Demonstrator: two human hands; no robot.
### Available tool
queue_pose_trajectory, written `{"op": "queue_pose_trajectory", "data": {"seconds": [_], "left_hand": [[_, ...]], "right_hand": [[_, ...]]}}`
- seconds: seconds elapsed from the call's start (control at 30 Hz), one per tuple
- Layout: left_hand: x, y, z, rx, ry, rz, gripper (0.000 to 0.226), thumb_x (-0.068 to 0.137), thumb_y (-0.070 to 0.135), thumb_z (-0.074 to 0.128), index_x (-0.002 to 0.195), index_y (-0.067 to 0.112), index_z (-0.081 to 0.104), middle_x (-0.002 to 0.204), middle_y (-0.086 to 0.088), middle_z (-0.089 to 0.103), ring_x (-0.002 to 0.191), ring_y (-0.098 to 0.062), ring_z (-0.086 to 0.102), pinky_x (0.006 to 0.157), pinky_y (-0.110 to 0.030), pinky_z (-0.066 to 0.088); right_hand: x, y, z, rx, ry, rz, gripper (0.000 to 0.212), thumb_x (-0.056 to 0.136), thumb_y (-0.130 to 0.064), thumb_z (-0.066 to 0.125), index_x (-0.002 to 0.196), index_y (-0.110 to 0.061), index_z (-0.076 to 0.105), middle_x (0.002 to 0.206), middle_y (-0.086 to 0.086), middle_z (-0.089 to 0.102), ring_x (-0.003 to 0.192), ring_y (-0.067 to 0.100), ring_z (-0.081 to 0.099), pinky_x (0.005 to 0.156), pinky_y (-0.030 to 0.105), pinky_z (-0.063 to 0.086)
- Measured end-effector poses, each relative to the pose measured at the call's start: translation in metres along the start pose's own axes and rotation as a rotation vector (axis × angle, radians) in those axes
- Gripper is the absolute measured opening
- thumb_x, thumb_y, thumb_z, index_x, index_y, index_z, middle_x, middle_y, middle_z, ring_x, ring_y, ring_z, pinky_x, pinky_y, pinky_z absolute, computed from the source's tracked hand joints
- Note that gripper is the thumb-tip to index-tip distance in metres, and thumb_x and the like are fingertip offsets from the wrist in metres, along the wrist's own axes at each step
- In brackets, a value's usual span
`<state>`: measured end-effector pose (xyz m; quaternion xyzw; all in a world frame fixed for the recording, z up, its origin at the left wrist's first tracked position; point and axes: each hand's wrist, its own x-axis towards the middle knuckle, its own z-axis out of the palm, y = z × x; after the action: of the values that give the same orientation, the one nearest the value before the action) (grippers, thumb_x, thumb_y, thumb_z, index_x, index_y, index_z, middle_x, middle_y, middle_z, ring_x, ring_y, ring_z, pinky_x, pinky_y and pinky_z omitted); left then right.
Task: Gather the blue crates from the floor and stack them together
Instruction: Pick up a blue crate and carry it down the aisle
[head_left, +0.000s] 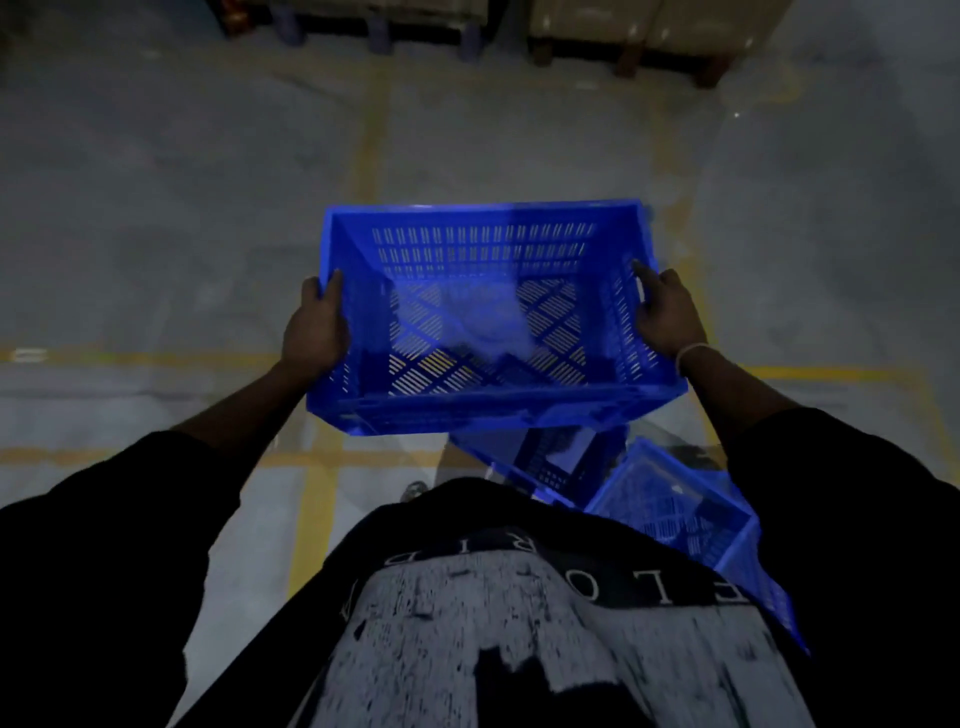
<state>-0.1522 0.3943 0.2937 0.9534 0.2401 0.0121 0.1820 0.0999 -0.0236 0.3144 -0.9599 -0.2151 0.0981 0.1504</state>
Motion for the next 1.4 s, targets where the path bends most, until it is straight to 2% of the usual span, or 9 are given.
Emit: {"op": "queue_pose_trajectory", "data": {"seconds": [0.1,0.27,0.5,0.6,0.73,0.87,1.0,1.2,1.4], "left_hand": [[-0.017,-0.038,-0.019,-0.02,0.069,-0.065,0.068,0.098,0.013,0.054,0.158,0.007,0.024,0.149,-0.028,0.031,0.094,-0.054,0.06,0.075,-0.056,0.05],[-0.043,-0.124,-0.046,-0.057,0.169,-0.204,0.068,0.096,0.014,0.053,0.158,0.013,0.025,0.153,-0.024,0.028,0.099,-0.052,0.06,0.075,-0.055,0.052],[-0.099,-0.269,-0.107,-0.054,0.263,-0.331,0.066,0.098,0.014,0.052,0.158,0.011,0.025,0.156,-0.024,0.028,0.1,-0.051,0.061,0.073,-0.055,0.053],[-0.128,-0.334,-0.139,-0.036,0.315,-0.401,0.065,0.098,0.015,0.053,0.158,0.011,0.027,0.154,-0.025,0.031,0.099,-0.051,0.061,0.073,-0.054,0.051],[-0.171,-0.413,-0.17,-0.017,0.369,-0.472,0.067,0.097,0.016,0.054,0.158,0.012,0.026,0.153,-0.026,0.032,0.1,-0.051,0.061,0.073,-0.055,0.053],[-0.205,-0.463,-0.198,-0.012,0.424,-0.584,0.064,0.097,0.013,0.052,0.156,0.009,0.029,0.147,-0.027,0.037,0.103,-0.05,0.06,0.074,-0.056,0.052],[-0.235,-0.515,-0.215,-0.042,0.475,-0.708,0.066,0.096,0.014,0.054,0.157,0.009,0.029,0.149,-0.027,0.035,0.104,-0.051,0.06,0.077,-0.057,0.052],[-0.254,-0.612,-0.221,-0.049,0.521,-0.856,0.071,0.094,0.014,0.056,0.158,0.017,0.026,0.15,-0.02,0.035,0.097,-0.048,0.064,0.072,-0.054,0.057],[-0.259,-0.69,-0.256,-0.065,0.594,-1.035,0.073,0.093,0.018,0.059,0.158,0.02,0.025,0.15,-0.017,0.036,0.103,-0.043,0.064,0.077,-0.053,0.058]], "right_hand": [[0.021,-0.047,0.004,-0.077,0.004,-0.058,0.059,0.099,-0.013,0.042,0.155,-0.019,0.026,0.123,0.021,0.042,0.076,0.034,0.045,0.068,0.042,0.038],[0.051,-0.144,0.017,-0.142,0.021,-0.205,0.064,0.095,-0.023,0.05,0.154,-0.027,0.026,0.121,0.017,0.044,0.075,0.041,0.054,0.064,0.047,0.051],[0.074,-0.324,0.067,-0.15,-0.017,-0.372,0.072,0.089,-0.018,0.056,0.155,-0.027,0.028,0.123,0.018,0.044,0.076,0.044,0.056,0.062,0.046,0.048],[0.078,-0.409,0.097,-0.126,-0.035,-0.446,0.074,0.087,-0.013,0.056,0.154,-0.027,0.031,0.124,0.02,0.044,0.083,0.047,0.057,0.065,0.046,0.046],[0.079,-0.513,0.139,-0.079,-0.007,-0.579,0.066,0.088,-0.018,0.045,0.153,-0.023,0.035,0.12,0.023,0.045,0.079,0.049,0.056,0.066,0.05,0.048],[0.083,-0.605,0.167,-0.04,-0.039,-0.654,0.07,0.082,-0.029,0.035,0.151,-0.026,0.034,0.12,0.021,0.045,0.088,0.048,0.059,0.077,0.052,0.052],[0.092,-0.708,0.194,-0.063,-0.058,-0.737,0.062,0.091,-0.019,0.043,0.151,-0.03,0.033,0.121,0.019,0.045,0.094,0.046,0.06,0.082,0.052,0.052],[0.123,-0.85,0.258,-0.085,-0.129,-0.89,0.062,0.092,-0.018,0.045,0.152,-0.032,0.033,0.116,0.02,0.047,0.093,0.047,0.06,0.078,0.051,0.051],[0.143,-1.001,0.31,-0.074,-0.193,-1.029,0.061,0.094,-0.016,0.046,0.153,-0.029,0.034,0.117,0.021,0.048,0.097,0.046,0.059,0.078,0.05,0.05]]}}
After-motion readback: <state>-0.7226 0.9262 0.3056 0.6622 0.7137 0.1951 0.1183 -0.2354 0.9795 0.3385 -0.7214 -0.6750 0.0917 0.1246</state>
